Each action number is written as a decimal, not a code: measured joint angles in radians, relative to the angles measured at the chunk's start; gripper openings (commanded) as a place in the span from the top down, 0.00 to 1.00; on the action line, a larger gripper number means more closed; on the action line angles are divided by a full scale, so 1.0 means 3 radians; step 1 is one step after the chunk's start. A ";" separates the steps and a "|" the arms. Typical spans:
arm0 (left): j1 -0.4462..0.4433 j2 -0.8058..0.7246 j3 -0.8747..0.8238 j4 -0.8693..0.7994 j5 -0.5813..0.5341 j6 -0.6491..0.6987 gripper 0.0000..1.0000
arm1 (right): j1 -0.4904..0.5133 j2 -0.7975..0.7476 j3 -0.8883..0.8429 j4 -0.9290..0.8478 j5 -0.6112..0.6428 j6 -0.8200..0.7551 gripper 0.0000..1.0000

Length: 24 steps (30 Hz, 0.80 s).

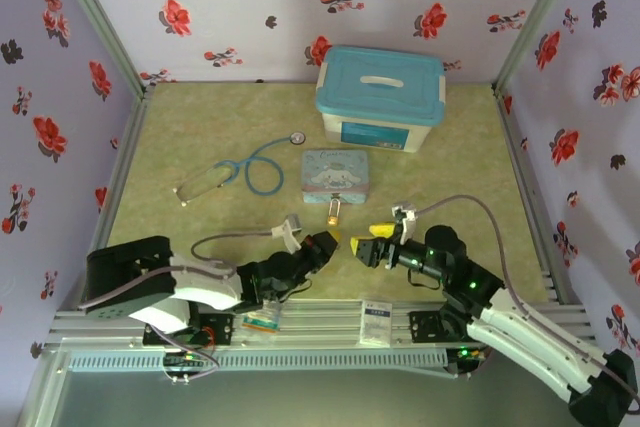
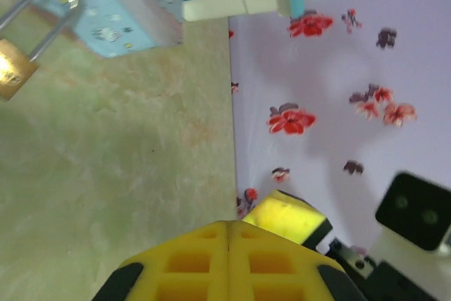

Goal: Unlock a padlock with a key

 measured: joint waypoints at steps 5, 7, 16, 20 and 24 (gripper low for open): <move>0.0125 -0.0313 0.0167 -0.0356 0.0420 0.0596 1.00 | -0.0047 0.0348 0.0001 0.0340 -0.0589 0.0132 0.29; 0.0181 -0.0387 0.0167 -0.0401 0.0565 0.0741 1.00 | -0.0047 0.0490 0.0001 0.0478 -0.0757 0.0182 0.33; 0.0229 -0.0437 0.0221 -0.0532 0.0805 0.1034 1.00 | -0.0047 0.0647 0.0003 0.0804 -0.1062 0.0277 0.46; 0.0237 -0.0437 0.0253 -0.0533 0.0823 0.1054 1.00 | -0.0047 0.0647 0.0001 0.0876 -0.1102 0.0281 0.52; 0.0251 -0.0436 0.0310 -0.0547 0.0841 0.1055 1.00 | -0.0046 0.0647 0.0001 0.0951 -0.1122 0.0282 0.56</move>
